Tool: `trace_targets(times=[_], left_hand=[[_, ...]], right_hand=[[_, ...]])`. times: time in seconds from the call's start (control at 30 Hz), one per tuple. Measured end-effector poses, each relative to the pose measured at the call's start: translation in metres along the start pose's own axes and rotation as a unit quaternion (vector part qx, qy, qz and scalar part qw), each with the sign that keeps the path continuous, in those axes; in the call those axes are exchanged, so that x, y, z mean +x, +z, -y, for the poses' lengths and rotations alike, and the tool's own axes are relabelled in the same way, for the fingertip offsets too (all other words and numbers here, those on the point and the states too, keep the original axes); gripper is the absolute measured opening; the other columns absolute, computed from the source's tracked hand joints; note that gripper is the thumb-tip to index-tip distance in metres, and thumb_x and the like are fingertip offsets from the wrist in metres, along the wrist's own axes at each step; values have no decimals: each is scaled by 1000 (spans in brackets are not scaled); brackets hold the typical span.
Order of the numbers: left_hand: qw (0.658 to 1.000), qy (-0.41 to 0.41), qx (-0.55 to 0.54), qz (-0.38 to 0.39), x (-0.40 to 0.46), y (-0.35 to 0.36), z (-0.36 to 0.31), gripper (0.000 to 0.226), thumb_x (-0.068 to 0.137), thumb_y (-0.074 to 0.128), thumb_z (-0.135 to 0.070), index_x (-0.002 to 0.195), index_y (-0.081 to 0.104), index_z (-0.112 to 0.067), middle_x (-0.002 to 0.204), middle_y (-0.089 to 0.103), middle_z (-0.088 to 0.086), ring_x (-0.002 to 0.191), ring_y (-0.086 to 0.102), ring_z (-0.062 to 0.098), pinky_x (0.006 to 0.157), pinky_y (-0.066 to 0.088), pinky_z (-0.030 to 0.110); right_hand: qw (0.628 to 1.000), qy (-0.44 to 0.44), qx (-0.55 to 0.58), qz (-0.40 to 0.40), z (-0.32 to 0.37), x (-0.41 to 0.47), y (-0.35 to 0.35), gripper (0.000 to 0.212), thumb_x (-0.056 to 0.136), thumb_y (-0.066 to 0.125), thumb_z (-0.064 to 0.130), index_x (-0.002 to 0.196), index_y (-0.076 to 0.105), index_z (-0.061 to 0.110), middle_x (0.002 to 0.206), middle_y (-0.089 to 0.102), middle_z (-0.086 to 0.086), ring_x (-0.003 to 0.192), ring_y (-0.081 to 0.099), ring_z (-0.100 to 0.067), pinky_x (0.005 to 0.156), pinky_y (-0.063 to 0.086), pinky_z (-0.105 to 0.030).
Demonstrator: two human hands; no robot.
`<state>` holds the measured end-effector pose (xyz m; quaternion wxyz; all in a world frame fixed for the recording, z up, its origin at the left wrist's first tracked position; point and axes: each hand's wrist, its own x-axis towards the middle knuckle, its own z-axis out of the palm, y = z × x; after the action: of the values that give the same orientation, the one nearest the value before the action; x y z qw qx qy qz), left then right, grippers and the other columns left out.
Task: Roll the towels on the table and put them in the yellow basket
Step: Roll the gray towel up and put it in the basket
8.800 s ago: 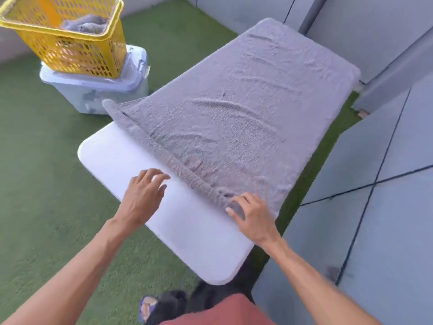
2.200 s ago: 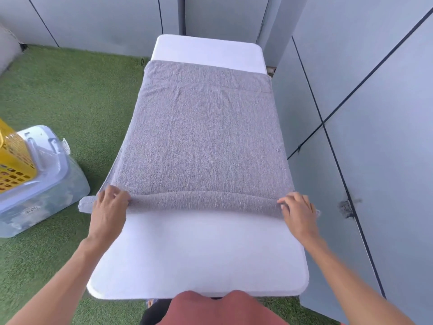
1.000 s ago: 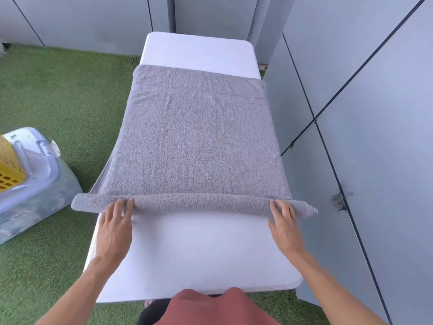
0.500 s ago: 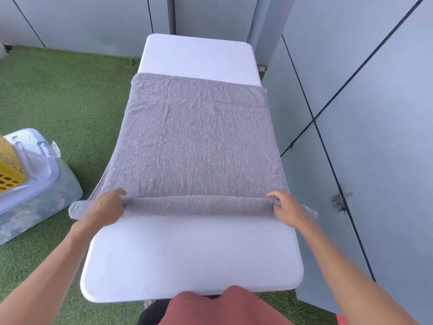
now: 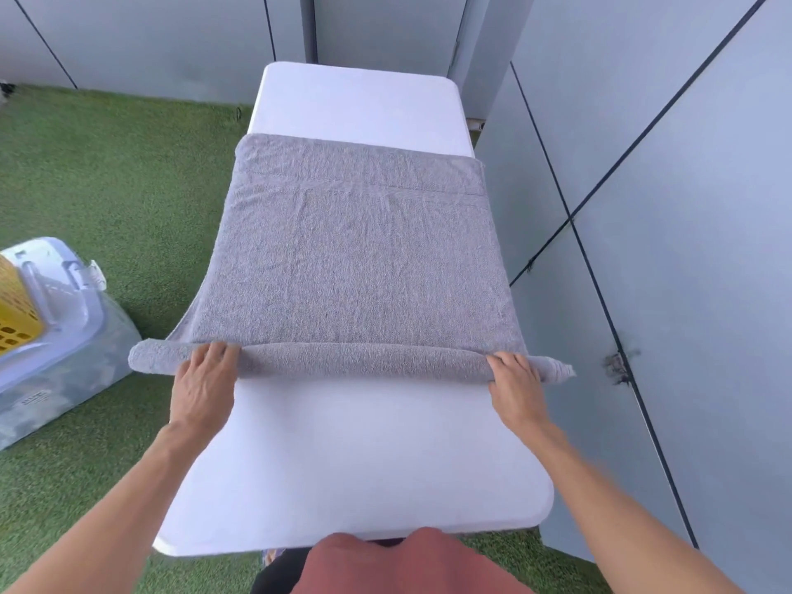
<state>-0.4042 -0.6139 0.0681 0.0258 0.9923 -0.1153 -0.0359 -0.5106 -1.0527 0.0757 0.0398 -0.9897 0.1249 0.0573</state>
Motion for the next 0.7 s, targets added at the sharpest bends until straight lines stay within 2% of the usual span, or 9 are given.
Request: trace_targets(times=[0.1,0.17,0.27,0.37,0.43,0.5,0.53,0.6,0.7], left_hand=[[999,-21,-18,26,-2,-1,10,24,83,60,0,105,59,-11,104,60,5,107,52,30,75,40,42],[993,-6,-24,116,0,-4,20,22,86,56,-6,105,60,-16,106,62,0,108,54,26,80,44,39],[966,12,-82,245,10,-8,36,24,87,57,-8,108,63,-16,113,64,5,109,57,29,90,46,38],[982,-24,-161,100,8,-9,38,28,88,59,-4,106,63,-25,113,57,7,103,53,33,84,47,45],[993,-29,-107,-27,-5,-8,25,22,84,62,0,97,65,-17,105,55,11,92,46,34,71,46,46],[994,-18,-61,-89,-26,-9,5,24,79,64,7,98,64,-7,100,51,15,86,44,34,63,45,47],[995,-15,-55,-84,-34,-6,-2,29,77,64,7,104,61,-4,102,50,16,87,45,35,63,46,48],[997,-18,-36,-60,-43,7,-7,47,72,65,5,117,55,-1,110,48,18,93,47,38,72,47,50],[998,8,-32,-46,-37,17,-5,65,67,66,8,128,46,4,122,47,22,109,46,42,91,44,51]], right_hand=[[990,-39,-19,133,-10,7,-16,29,88,52,7,117,58,12,118,55,-5,116,48,-27,95,39,-38],[965,-35,-1,261,-17,10,-29,9,87,53,12,93,55,18,100,57,-3,105,54,-28,81,42,-36],[934,37,158,320,-20,13,-38,17,81,59,6,92,56,19,87,51,4,87,55,-21,66,39,-30],[937,107,284,173,-16,7,-34,39,79,62,1,110,56,24,108,52,2,98,54,-20,72,41,-24],[983,81,167,-1,-10,-3,-22,29,78,67,4,100,63,23,107,53,0,104,49,-24,83,38,-32],[992,45,29,-117,-5,-14,-7,16,81,69,12,92,68,23,102,56,0,99,47,-27,83,39,-42],[990,29,3,-138,-2,-19,-2,11,84,65,19,94,69,21,103,58,-1,98,48,-27,83,38,-44],[993,-4,-13,-113,2,-29,8,33,85,57,36,109,65,14,113,58,-4,103,49,-28,87,37,-43],[998,-18,-26,-50,2,-29,11,62,75,74,36,126,56,7,123,55,-8,112,49,-30,94,40,-42]])
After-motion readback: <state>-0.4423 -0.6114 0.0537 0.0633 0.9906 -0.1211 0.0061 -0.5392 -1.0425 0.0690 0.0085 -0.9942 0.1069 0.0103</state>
